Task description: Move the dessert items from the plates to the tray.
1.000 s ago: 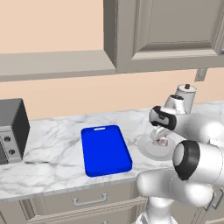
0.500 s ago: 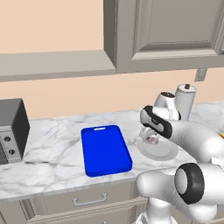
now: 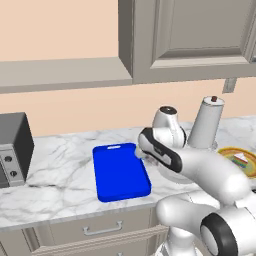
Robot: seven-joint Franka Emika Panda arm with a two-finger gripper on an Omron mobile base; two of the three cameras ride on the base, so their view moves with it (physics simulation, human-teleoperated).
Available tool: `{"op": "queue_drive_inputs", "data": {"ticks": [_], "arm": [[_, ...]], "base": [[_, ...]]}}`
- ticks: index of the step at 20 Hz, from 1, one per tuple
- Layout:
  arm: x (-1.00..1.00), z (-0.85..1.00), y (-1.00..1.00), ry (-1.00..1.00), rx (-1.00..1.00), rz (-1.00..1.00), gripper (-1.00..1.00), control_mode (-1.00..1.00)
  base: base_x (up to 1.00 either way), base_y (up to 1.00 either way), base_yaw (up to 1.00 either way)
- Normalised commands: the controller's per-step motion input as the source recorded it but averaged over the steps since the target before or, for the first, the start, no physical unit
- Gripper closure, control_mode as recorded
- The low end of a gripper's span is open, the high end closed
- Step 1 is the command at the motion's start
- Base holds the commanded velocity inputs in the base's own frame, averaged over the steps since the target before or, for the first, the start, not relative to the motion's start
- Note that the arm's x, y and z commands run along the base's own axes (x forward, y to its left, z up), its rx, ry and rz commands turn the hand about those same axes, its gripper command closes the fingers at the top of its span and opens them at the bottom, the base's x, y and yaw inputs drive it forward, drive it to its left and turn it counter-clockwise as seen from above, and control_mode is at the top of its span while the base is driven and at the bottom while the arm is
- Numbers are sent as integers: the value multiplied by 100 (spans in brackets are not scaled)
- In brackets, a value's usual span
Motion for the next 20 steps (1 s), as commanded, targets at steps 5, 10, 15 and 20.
{"op": "queue_drive_inputs", "data": {"ticks": [5,10,15,20], "arm": [[20,12,92,-3,0,-10,100,-100],[51,0,62,0,-4,-1,100,-100],[30,0,12,5,-4,0,100,-100],[23,0,2,1,-1,0,100,-100]], "base": [[0,0,0],[0,0,0],[0,0,0],[0,0,0]]}}
